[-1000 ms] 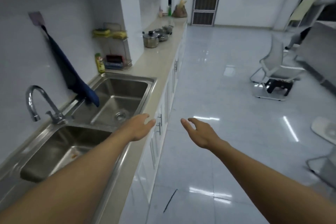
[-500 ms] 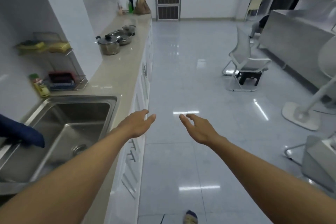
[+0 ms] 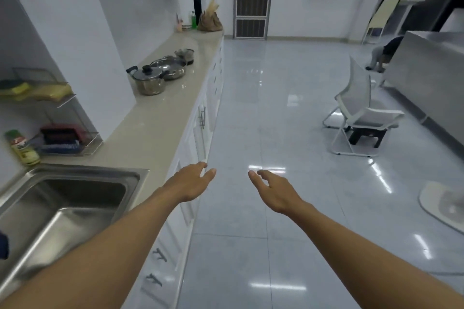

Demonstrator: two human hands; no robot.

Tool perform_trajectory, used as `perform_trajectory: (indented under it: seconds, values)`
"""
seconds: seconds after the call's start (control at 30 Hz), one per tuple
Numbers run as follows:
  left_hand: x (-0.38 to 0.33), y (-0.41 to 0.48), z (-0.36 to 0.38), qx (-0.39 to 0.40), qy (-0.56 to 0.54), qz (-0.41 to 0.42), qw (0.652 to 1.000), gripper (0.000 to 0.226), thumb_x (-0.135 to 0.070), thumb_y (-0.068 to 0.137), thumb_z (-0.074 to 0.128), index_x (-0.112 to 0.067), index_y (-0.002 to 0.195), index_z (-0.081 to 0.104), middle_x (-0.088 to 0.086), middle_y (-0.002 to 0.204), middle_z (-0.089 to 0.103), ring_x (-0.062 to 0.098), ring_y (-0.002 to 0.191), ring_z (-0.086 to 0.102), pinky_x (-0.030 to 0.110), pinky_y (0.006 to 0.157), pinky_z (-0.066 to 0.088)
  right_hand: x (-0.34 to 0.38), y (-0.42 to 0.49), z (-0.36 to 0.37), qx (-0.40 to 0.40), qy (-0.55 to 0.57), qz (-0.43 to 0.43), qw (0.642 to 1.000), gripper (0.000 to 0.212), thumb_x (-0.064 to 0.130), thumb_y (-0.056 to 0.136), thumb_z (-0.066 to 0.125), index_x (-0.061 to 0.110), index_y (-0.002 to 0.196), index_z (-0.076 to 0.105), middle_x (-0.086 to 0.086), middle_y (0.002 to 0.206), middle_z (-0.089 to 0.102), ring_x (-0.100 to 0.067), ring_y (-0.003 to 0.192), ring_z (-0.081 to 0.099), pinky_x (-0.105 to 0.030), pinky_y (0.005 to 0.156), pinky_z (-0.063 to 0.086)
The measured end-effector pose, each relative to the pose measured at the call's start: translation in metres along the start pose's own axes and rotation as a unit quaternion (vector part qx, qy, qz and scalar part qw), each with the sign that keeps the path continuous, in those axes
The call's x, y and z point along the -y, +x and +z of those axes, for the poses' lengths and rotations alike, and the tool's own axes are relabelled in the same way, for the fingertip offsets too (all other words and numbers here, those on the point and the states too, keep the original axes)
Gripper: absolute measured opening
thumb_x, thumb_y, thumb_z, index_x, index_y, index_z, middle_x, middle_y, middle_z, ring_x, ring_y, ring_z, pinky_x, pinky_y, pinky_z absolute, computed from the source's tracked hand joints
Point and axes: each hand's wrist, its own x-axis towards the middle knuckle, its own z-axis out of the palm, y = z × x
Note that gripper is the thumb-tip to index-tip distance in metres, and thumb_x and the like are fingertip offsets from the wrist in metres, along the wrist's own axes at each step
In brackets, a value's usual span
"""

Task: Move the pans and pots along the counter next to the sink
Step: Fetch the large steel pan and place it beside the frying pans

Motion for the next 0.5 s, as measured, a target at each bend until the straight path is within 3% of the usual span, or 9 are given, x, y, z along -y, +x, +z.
perform_trajectory:
  seconds: [0.5]
  values:
    - [0.018,0.248,-0.099,-0.005,0.015,-0.009,1.0,0.069,-0.064,0.098,0.031,-0.022,0.151,0.037,0.004,0.157,0.04,0.026,0.14,0.043,0.045,0.113,0.036,0.04,0.255,-0.027,-0.003,0.028,0.008,1.0,0.079,0.076,0.093,0.034,0.022,0.148,0.05,0.0,0.15,0.054,-0.021,0.138,0.05,-0.043,0.116,0.038]
